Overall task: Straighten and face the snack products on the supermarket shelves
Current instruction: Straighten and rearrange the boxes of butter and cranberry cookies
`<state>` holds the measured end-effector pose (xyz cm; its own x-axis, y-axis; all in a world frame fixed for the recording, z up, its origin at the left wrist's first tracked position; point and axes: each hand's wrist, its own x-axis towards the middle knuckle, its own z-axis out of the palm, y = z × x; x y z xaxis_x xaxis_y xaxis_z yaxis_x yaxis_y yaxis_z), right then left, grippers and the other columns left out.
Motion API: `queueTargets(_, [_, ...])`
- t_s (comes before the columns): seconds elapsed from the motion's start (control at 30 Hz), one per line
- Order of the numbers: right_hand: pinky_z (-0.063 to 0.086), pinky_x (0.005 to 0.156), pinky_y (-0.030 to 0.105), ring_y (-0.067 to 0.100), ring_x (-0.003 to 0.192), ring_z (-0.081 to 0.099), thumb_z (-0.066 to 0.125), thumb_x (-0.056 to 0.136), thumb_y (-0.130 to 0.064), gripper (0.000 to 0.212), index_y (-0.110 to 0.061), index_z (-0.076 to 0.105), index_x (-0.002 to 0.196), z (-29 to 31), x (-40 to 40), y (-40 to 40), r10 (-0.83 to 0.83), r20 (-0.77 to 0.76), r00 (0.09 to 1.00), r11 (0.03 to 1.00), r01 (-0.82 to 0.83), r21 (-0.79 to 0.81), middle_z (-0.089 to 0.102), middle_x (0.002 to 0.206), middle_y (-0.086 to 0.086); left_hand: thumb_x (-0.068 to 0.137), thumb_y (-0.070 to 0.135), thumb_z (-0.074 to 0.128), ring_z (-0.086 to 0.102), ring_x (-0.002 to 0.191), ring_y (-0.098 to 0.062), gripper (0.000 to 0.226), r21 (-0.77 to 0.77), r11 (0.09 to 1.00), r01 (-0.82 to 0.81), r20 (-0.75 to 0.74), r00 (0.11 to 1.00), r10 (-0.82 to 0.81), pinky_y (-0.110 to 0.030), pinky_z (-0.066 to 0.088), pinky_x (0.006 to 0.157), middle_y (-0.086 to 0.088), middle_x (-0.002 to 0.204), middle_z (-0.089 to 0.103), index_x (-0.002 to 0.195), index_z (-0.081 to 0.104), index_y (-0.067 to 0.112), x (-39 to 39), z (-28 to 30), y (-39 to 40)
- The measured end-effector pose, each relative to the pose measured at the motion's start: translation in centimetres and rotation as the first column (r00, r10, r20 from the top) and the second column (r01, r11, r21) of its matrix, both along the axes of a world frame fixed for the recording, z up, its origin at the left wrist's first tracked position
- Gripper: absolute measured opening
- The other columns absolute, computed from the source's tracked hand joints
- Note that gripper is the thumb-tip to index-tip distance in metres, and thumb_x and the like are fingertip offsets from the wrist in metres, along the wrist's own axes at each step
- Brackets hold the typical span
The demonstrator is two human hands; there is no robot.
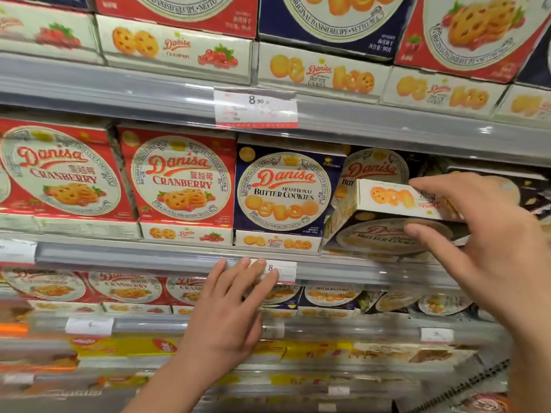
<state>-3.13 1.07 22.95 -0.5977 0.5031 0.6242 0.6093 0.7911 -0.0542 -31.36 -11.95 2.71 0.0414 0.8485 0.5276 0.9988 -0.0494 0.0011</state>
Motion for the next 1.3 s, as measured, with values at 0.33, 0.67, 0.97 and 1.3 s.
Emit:
queueTargets(0.33, [0.035, 0.113, 0.059, 0.04, 0.133, 0.045, 0.071, 0.088, -0.028, 0.074, -0.008, 0.042, 0.153, -0.8, -1.7, 1.1, -0.18, 0.108, 0.978, 0.974, 0.162, 0.158, 0.05, 0.146, 0.019, 0.069, 0.025, 0.078, 0.037, 0.145, -0.032, 0.085, -0.034, 0.999, 0.011, 0.049, 0.999, -0.01, -0.053, 0.017, 0.123, -0.004, 0.155, 0.043, 0.149, 0.049, 0.027, 0.4, 0.1, -0.1])
queueTargets(0.67, [0.03, 0.117, 0.06, 0.041, 0.135, 0.043, 0.078, 0.075, -0.05, 0.093, -0.013, 0.038, 0.15, -1.5, -3.7, 2.8, -0.261, 0.125, 0.957, 0.956, 0.238, 0.172, 0.049, 0.143, 0.019, 0.073, 0.023, 0.075, 0.034, 0.148, -0.031, 0.085, -0.019, 0.998, 0.054, 0.075, 0.996, -0.052, -0.053, 0.016, 0.124, -0.004, 0.159, 0.04, 0.152, 0.044, 0.026, 0.0, -0.5, 0.0])
queueTargets(0.97, [0.031, 0.115, 0.063, 0.039, 0.13, 0.048, 0.08, 0.075, -0.053, 0.092, -0.017, 0.039, 0.149, -1.0, -4.3, 3.8, -0.306, 0.161, 0.938, 0.943, 0.276, 0.185, 0.054, 0.137, 0.015, 0.084, 0.031, 0.048, 0.035, 0.146, -0.03, 0.07, 0.023, 0.999, 0.048, 0.055, 0.997, -0.049, -0.052, 0.017, 0.123, -0.003, 0.157, 0.042, 0.153, 0.044, 0.022, -0.1, -0.7, 0.1])
queueTargets(1.3, [0.028, 0.117, 0.065, 0.042, 0.132, 0.044, 0.078, 0.077, -0.053, 0.094, -0.018, 0.034, 0.152, -1.5, -4.1, 4.1, -0.319, 0.161, 0.934, 0.933, 0.281, 0.223, 0.05, 0.14, 0.017, 0.085, 0.028, 0.05, 0.04, 0.142, -0.031, 0.065, 0.033, 0.999, 0.04, 0.041, 0.998, -0.041, -0.055, 0.023, 0.121, -0.005, 0.152, 0.049, 0.15, 0.049, 0.022, 0.0, -0.3, 0.1])
